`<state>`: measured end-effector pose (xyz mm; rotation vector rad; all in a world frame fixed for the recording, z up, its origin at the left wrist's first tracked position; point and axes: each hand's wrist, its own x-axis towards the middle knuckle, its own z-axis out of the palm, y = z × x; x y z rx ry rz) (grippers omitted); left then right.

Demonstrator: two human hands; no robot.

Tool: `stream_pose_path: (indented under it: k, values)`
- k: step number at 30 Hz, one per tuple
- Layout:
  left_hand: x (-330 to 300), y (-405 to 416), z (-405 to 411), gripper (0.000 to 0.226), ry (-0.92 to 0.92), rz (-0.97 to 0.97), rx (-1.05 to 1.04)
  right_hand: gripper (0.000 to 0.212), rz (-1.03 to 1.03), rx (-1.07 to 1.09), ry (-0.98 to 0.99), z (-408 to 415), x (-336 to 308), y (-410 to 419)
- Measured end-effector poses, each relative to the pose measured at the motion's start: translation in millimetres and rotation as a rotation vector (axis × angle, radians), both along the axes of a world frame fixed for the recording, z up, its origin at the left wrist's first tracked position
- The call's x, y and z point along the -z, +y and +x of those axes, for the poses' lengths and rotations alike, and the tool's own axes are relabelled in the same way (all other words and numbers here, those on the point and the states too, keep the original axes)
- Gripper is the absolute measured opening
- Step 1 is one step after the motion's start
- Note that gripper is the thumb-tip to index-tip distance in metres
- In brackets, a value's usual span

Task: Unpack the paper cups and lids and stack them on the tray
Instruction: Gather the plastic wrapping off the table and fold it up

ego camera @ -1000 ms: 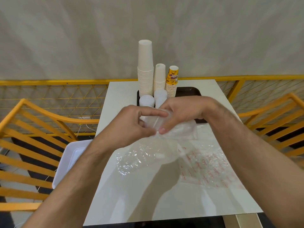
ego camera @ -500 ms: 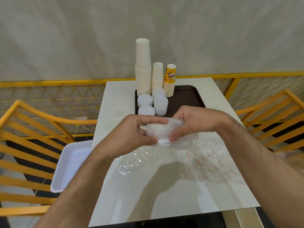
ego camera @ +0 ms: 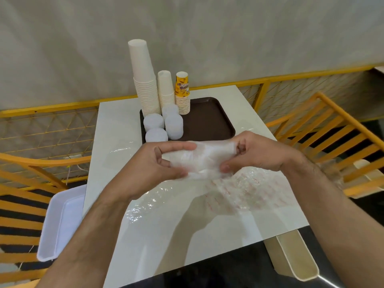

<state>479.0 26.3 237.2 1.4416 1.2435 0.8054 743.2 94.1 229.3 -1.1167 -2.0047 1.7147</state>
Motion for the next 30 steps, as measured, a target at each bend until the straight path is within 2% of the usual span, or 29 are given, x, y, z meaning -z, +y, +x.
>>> stream_pose_path:
  k: [4,7,8,13,16,20,25,28,30]
  values:
    - [-2,-4,36,0.051,0.013,0.011,0.024,0.019,-0.052,0.138,0.119,38,16,-15]
    - [1,-9,74,0.052,0.063,0.015,0.032,0.043,-0.151,0.185,0.234,72,24,-28]
    - [2,-11,88,0.053,0.076,0.016,0.047,0.044,-0.157,0.213,0.246,82,27,-33]
    - [8,-20,160,0.051,0.077,-0.003,0.088,0.025,-0.034,0.476,0.165,148,46,-61]
    - [18,-29,212,0.052,0.095,-0.024,0.13,0.014,-0.049,0.527,0.174,204,60,-80]
    - [45,-36,285,0.052,0.126,-0.013,0.183,0.039,-0.185,0.608,0.205,278,87,-106]
    - [94,-39,371,0.056,0.159,-0.015,0.291,0.046,-0.42,0.794,0.318,359,136,-145]
    - [133,-39,415,0.046,0.14,-0.012,0.288,0.033,-0.545,1.0,0.348,395,179,-173]
    - [167,-37,434,0.037,0.331,0.099,0.284,0.015,-0.613,1.185,0.354,414,219,-194]
